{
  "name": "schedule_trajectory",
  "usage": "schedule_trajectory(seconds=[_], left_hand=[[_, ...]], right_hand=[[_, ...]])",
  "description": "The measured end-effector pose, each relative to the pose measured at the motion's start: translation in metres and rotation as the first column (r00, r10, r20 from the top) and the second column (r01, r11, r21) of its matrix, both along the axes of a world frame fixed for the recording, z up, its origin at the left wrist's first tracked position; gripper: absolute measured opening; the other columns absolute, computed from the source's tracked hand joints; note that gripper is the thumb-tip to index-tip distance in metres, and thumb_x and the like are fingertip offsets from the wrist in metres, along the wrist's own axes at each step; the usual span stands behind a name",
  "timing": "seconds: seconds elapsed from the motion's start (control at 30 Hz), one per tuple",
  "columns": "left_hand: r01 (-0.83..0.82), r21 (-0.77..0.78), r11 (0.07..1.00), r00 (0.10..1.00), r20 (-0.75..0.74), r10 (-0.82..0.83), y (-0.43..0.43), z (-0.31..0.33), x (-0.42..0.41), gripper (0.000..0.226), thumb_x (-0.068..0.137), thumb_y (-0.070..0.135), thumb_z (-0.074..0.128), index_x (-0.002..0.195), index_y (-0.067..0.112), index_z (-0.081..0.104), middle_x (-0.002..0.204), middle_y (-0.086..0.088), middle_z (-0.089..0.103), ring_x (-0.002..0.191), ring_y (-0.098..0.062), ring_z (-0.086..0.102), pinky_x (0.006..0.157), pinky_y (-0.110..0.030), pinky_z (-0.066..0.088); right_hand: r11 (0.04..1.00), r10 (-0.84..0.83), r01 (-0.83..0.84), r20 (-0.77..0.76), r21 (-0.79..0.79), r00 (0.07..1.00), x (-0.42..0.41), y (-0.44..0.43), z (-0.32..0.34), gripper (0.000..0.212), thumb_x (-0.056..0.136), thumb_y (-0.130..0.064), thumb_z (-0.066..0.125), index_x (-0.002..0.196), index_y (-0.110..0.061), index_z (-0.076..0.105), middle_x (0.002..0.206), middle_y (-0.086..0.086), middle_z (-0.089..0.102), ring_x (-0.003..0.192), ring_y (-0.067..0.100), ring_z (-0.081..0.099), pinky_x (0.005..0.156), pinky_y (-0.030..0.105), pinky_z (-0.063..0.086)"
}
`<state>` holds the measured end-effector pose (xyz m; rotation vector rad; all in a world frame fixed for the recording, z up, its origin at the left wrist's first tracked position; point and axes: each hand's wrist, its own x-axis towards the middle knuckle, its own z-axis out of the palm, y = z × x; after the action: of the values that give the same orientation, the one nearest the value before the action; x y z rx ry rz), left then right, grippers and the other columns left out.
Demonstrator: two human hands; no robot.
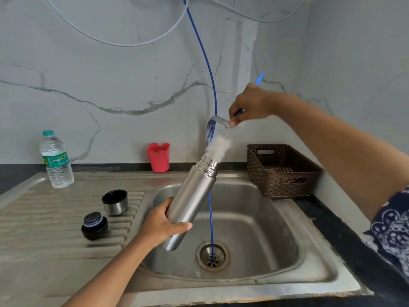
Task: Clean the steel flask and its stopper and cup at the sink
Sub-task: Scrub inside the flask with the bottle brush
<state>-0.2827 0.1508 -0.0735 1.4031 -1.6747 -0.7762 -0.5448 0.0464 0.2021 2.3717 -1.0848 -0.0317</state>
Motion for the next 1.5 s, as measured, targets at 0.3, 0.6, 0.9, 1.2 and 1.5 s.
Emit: schedule_trajectory(seconds=[0.3,0.6,0.9,1.2,1.5], left_hand=[[-0.037,0.011,0.999,0.999,0.037,0.036,0.002,-0.003,0.006,0.065,0.064,0.023,0.088,0.113,0.035,0.048,0.102,0.012,0.062,0.091,0.001,0.058,0.067,-0.012,0.044],[0.002,0.022,1.000,1.000,-0.025,-0.002,0.001,-0.002,0.001,0.072,0.046,0.048,0.083,0.110,0.040,0.050,0.102,0.013,0.065,0.091,-0.002,0.063,0.073,-0.019,0.051],[0.016,0.023,1.000,0.998,-0.055,-0.015,0.004,0.001,0.004,0.072,0.041,0.055,0.077,0.107,0.041,0.053,0.101,0.009,0.067,0.090,-0.005,0.065,0.075,-0.025,0.053],[0.260,0.242,0.935,0.939,-0.289,-0.186,0.003,0.000,0.022,0.107,0.023,0.055,0.091,0.116,0.014,0.060,0.095,-0.005,0.073,0.089,-0.019,0.070,0.072,-0.027,0.053],[-0.082,-0.085,0.993,0.986,0.136,0.093,0.005,0.007,0.008,0.070,0.062,0.026,0.087,0.111,0.046,0.041,0.096,0.022,0.054,0.084,0.006,0.053,0.063,-0.006,0.039]], right_hand=[[0.998,-0.060,0.061,0.063,-0.007,0.996,-0.002,-0.001,-0.004,0.032,0.088,-0.057,0.052,0.091,-0.030,0.069,0.080,-0.005,0.068,0.083,0.019,0.056,0.093,0.035,0.022],[0.988,0.047,-0.047,0.004,0.147,0.999,0.033,0.000,-0.055,0.033,0.089,-0.053,0.053,0.097,-0.026,0.070,0.072,-0.019,0.053,0.078,0.009,0.047,0.095,0.034,0.024],[0.993,-0.106,0.101,0.093,0.058,0.990,-0.030,-0.010,0.041,0.035,0.084,-0.062,0.053,0.086,-0.031,0.069,0.086,-0.002,0.067,0.091,0.020,0.056,0.101,0.037,0.025],[0.996,-0.079,0.070,0.162,0.061,0.984,-0.021,-0.018,0.039,0.037,0.084,-0.061,0.051,0.088,-0.029,0.070,0.086,0.003,0.067,0.094,0.023,0.054,0.090,0.027,0.018],[0.861,-0.358,0.281,0.113,0.425,0.927,-0.035,-0.020,0.042,0.048,0.090,-0.052,0.051,0.071,-0.011,0.066,0.065,0.002,0.046,0.067,0.017,0.045,0.082,0.030,0.036]])
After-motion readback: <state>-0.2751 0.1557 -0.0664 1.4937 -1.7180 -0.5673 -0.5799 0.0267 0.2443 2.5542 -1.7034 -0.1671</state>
